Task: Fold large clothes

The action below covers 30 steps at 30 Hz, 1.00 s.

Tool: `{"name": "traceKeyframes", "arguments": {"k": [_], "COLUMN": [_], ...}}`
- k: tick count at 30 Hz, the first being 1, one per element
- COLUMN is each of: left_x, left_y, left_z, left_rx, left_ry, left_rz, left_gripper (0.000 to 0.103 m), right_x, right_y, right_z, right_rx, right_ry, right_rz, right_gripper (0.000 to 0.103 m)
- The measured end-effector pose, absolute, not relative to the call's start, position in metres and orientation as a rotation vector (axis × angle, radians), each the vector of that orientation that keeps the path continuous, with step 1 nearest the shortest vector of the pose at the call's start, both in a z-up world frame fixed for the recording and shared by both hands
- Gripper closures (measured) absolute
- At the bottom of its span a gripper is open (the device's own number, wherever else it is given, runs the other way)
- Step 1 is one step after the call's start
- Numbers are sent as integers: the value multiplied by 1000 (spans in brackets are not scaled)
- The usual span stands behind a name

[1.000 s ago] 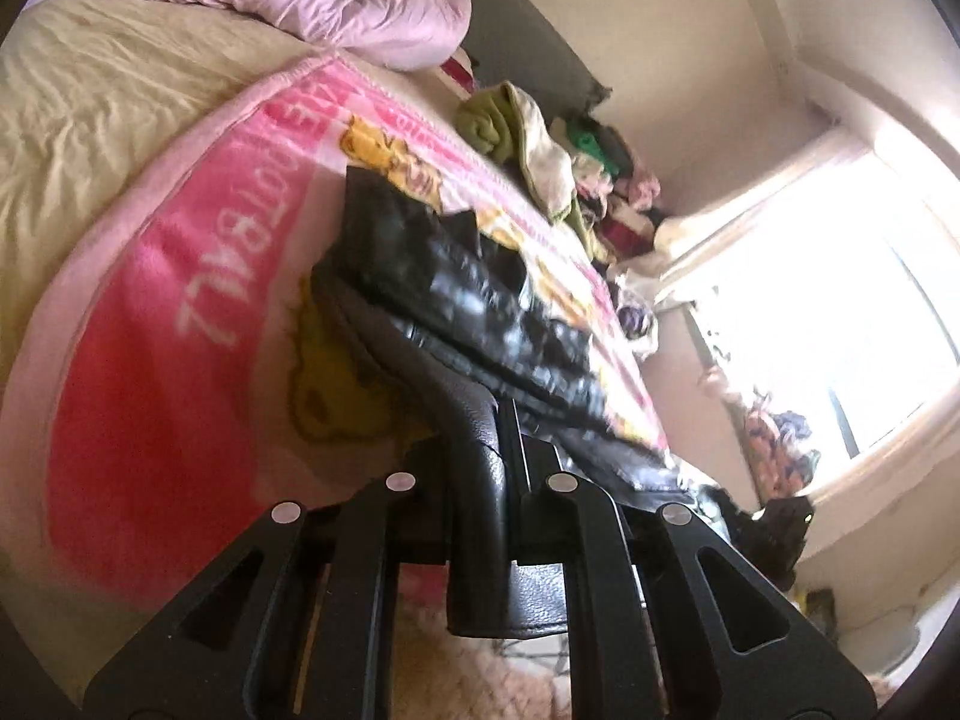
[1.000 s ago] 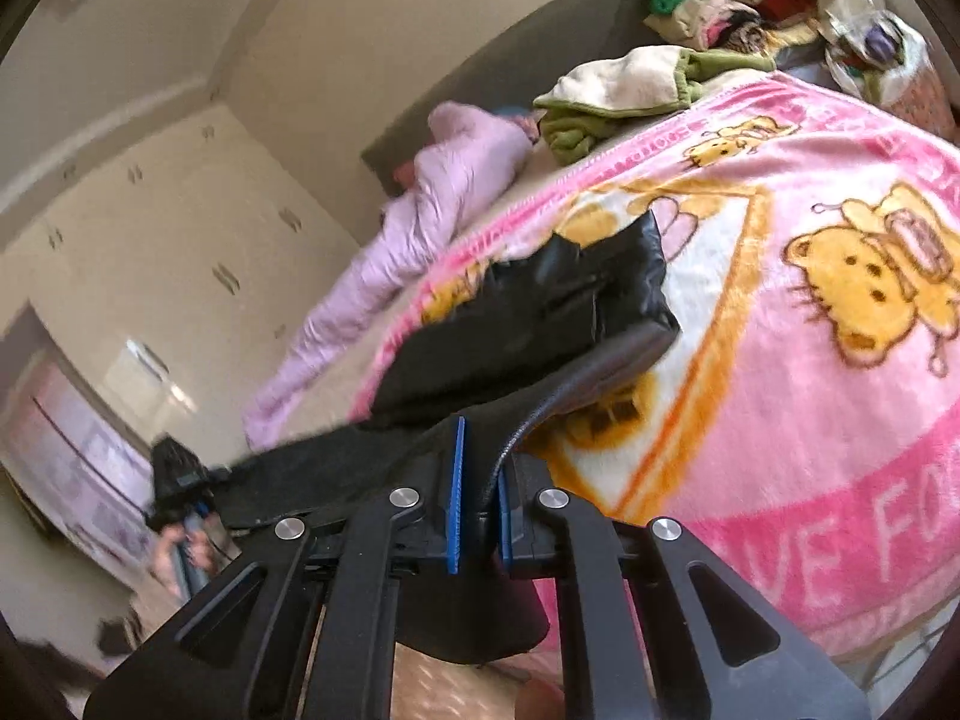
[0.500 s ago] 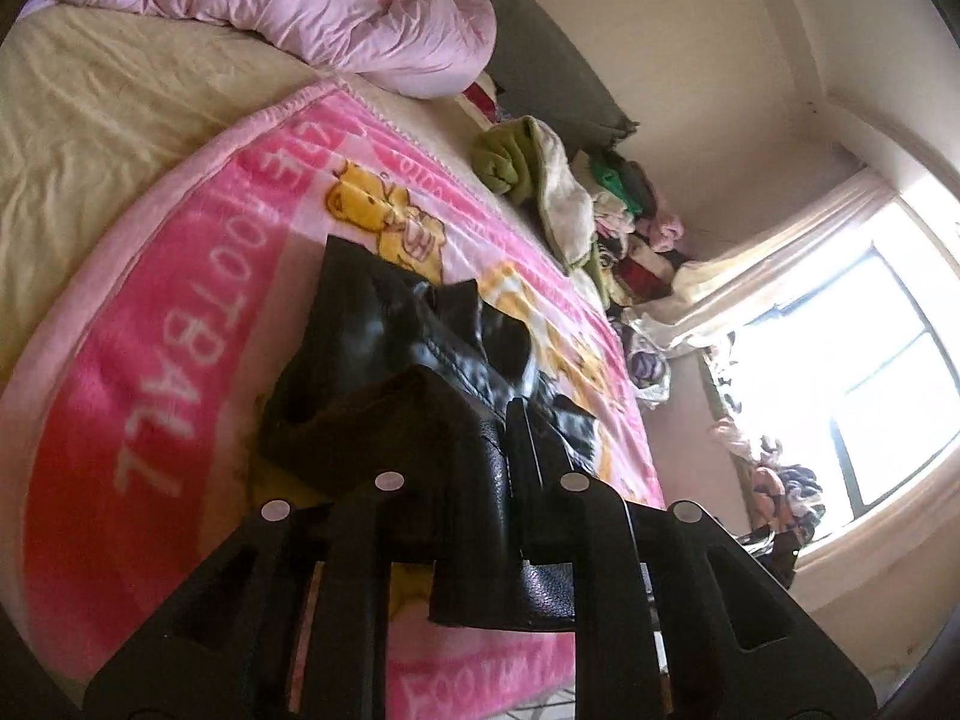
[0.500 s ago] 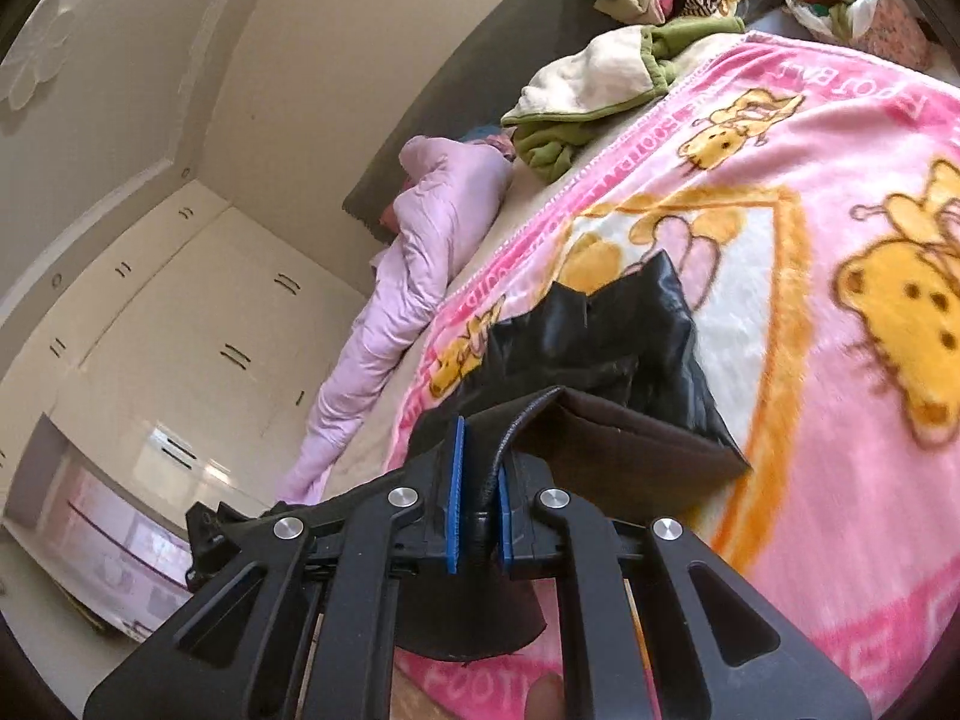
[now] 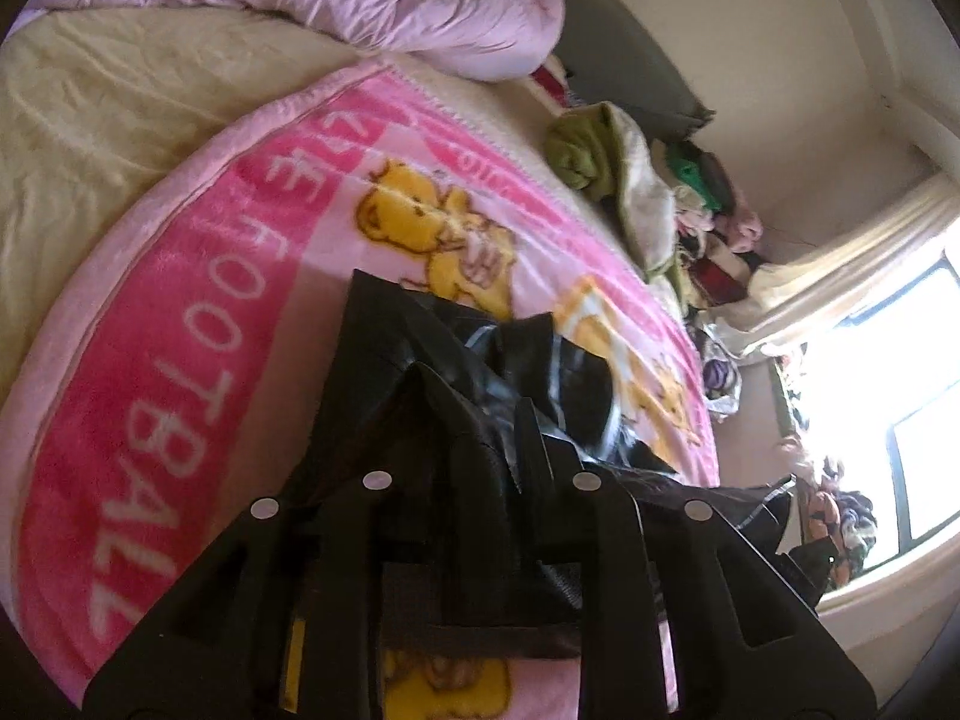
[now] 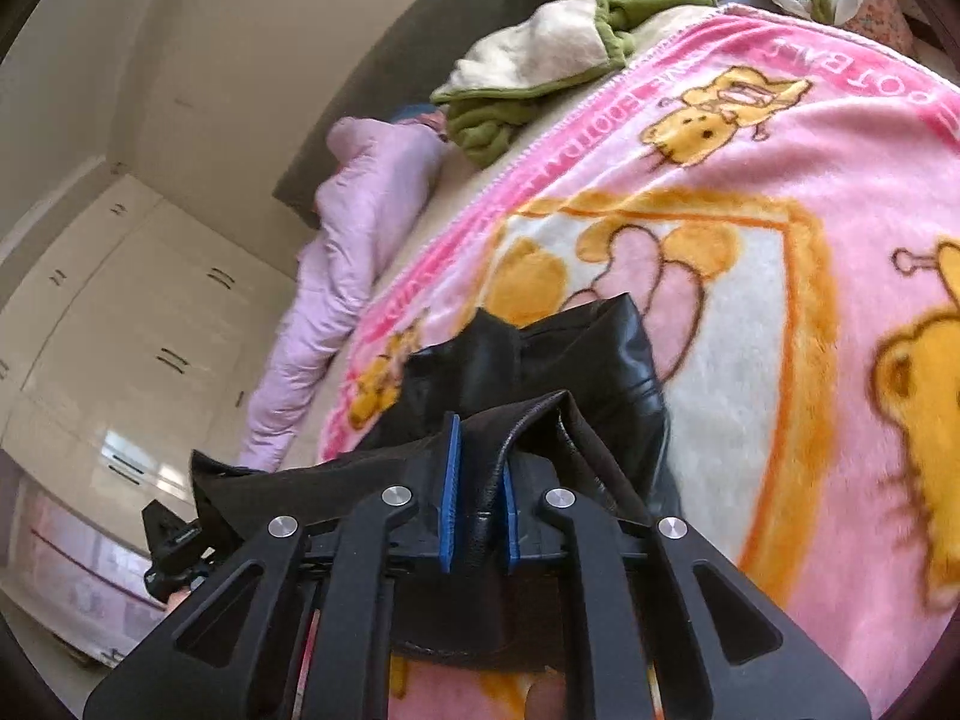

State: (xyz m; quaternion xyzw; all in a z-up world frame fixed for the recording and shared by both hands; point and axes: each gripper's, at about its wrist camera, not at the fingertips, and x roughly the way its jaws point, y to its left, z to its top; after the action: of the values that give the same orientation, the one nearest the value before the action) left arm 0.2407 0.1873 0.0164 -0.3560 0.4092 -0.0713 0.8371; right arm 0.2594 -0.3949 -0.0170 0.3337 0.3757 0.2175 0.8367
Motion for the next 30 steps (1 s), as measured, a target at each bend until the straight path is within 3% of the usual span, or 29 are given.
{"name": "traceKeyframes", "arguments": {"k": [7,9,11,16,20,23,25,30], "left_x": [258,260,259,256,254,252,250,244], "left_y": [188,188,187,185,185,189,192,189], "left_z": [-6,-8,-8,-1,4,5,7,27], "left_rx": [-778,-783,-783,-787,-799,-849,-874,-640], "left_ry": [884,878,866,817,797,770,737,687], "left_rz": [-147,-153,-166,-214,-248,-285,-304,-155], "left_gripper": [83,81,79,72,68,59,48,47], "right_x": [290,293,294,288,281,276,275,292], "right_y": [-389,-387,-385,-387,-383,-377,-374,-353], "right_z": [-51,-55,-52,-32,-11,-1,2,-11], "right_rx": [701,705,698,607,462,366,319,110], "right_ry": [874,874,853,755,668,618,593,638], "right_rz": [390,397,418,407,376,380,387,312], "right_gripper": [87,79,51,43,28,17,14,14]}}
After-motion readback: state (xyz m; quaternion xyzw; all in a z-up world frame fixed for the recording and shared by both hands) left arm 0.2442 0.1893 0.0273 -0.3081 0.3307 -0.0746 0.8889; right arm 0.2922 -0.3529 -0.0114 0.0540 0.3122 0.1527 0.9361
